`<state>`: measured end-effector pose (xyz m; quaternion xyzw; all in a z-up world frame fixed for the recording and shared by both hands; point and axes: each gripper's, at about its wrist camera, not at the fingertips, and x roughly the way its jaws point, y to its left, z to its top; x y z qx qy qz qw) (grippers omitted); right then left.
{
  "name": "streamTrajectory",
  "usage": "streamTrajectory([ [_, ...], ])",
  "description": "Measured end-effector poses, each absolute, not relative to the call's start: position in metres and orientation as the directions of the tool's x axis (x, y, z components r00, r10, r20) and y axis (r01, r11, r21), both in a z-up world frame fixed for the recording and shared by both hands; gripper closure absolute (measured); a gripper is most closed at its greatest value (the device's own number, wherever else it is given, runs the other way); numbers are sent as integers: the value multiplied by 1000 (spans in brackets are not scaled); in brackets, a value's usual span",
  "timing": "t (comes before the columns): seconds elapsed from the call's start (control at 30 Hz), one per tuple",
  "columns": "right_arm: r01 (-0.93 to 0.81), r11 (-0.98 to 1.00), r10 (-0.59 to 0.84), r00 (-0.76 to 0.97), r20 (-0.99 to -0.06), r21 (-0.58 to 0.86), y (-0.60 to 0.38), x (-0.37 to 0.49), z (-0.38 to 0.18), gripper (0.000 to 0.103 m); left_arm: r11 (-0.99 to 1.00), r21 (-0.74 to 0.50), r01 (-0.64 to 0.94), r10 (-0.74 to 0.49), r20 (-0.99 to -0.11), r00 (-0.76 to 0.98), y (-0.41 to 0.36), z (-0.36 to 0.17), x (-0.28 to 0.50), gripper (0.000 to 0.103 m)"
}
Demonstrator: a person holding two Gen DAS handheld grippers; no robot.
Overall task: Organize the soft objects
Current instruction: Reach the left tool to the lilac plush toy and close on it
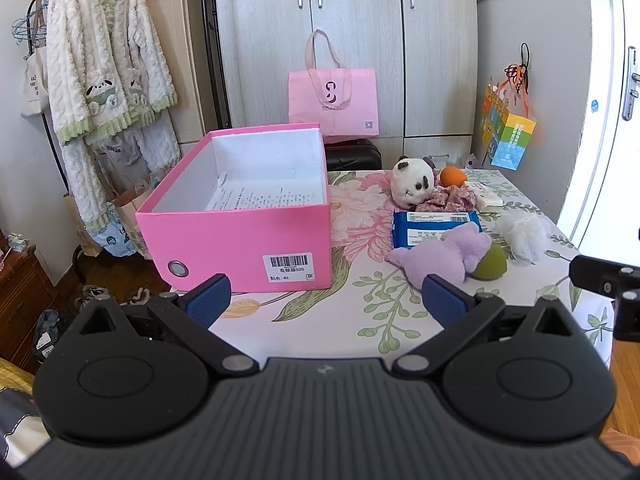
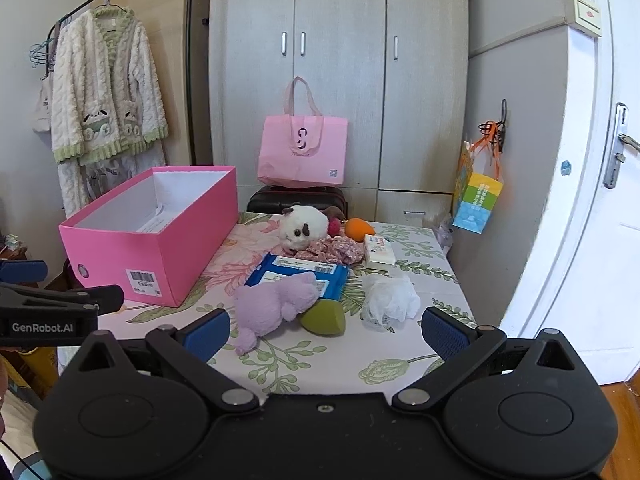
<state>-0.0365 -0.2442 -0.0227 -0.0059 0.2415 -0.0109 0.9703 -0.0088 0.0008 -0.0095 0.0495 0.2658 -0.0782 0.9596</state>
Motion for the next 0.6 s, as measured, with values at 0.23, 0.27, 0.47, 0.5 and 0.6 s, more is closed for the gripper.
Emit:
streamTrajectory([
  [0.23, -143, 989, 114, 898, -425, -36, -248, -33, -12, 0, 976, 2, 216, -187, -492, 850, 2, 5, -1, 2],
  [0.27, -162, 986, 132, 901, -413, -40, -249, -31, -12, 0, 975, -3, 224, -198, -483, 853, 1, 6, 1, 2],
  [0.47, -312, 948, 281, 908, -309, -56, -262, -17, -24, 0, 978, -46, 204, -203, -448, 871, -2, 0, 24, 1],
  [0.5, -329, 943, 297, 898, -325, -48, -265, -10, -26, 0, 975, -67, 213, -220, -459, 861, -1, -2, 31, 1],
  [0.6, -371, 929, 338, 864, -372, -17, -271, 14, -31, 1, 965, -106, 241, -262, -488, 832, -6, -11, 51, 1],
])
